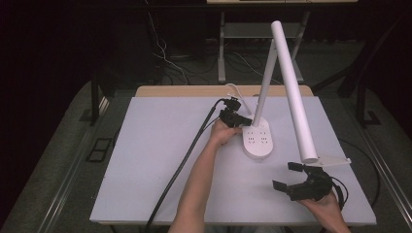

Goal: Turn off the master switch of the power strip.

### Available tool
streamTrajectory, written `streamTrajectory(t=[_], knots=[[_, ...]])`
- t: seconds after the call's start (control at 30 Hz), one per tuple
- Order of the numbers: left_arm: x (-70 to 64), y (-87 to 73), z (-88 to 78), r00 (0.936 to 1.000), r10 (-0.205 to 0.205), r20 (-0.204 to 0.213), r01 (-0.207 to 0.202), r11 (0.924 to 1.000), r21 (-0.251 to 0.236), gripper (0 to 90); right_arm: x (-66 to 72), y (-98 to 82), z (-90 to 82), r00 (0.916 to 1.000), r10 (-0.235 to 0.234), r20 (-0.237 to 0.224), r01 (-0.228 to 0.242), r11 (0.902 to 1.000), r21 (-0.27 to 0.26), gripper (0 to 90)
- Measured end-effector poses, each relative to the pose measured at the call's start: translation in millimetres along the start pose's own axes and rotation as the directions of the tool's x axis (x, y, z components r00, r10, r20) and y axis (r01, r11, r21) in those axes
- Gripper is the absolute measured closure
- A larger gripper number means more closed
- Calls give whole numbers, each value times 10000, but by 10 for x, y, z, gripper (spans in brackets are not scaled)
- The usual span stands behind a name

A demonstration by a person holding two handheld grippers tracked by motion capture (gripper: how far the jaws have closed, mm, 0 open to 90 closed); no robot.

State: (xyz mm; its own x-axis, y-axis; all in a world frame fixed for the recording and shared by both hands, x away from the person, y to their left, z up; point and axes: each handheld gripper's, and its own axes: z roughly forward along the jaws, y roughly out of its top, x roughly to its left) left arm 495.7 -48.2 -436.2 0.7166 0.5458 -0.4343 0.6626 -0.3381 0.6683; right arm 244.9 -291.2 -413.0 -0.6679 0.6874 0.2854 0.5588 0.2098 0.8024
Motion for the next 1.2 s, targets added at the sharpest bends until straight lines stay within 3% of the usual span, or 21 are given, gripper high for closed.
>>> streamTrajectory(t=[0.1, 0.3, 0.43, 0.63, 0.73, 0.77, 0.8, 1.0, 1.1, 1.2], knots=[[6, -12, -35, 9999, 102, -38, -102, 9999, 92, 900, 1, 2, 3, 10000, -8, 1, 8, 10000, -10, 0], [46, -45, -61, 9998, -192, -13, 192, 9998, -79, 900, 18, 6, 2, 10000, -63, -10, 63, 10000, -18, 0], [14, -35, -53, 9997, -75, -244, 75, 10000, 4, 900, 16, 8, 1, 10000, 16, 14, -16, 10000, -19, 0], [38, -33, -56, 9992, -390, -62, 390, 9992, -15, 900, 13, 4, -15, 10000, 33, 33, -33, 10000, -74, 0], [-4, -6, -56, 9994, -11, -347, 17, 9999, 160, 900, -1, 4, -11, 10000, 31, 41, -30, 9999, -103, 0], [-40, -2, -66, 9977, 333, -588, -338, 9994, -73, 900, 2, 5, -11, 10000, 49, 39, -48, 9999, -96, 0], [-62, -6, -70, 9968, 396, -696, -405, 9991, -109, 900, 4, 5, -11, 10000, 51, 33, -51, 9999, -97, 0], [-38, -51, -135, 9952, 604, -771, -604, 9982, 29, 900, 3, 8, 0, 10000, -37, 33, 37, 10000, -85, 0], [-7, -104, -189, 9969, 462, -634, -477, 9986, -221, 900, -3, 9, -6, 10000, 31, 22, -30, 10000, -74, 0], [5, -137, -258, 9967, 571, -578, -589, 9978, -292, 900, -9, 9, -2, 10000, 29, 33, -29, 9999, -97, 0]])
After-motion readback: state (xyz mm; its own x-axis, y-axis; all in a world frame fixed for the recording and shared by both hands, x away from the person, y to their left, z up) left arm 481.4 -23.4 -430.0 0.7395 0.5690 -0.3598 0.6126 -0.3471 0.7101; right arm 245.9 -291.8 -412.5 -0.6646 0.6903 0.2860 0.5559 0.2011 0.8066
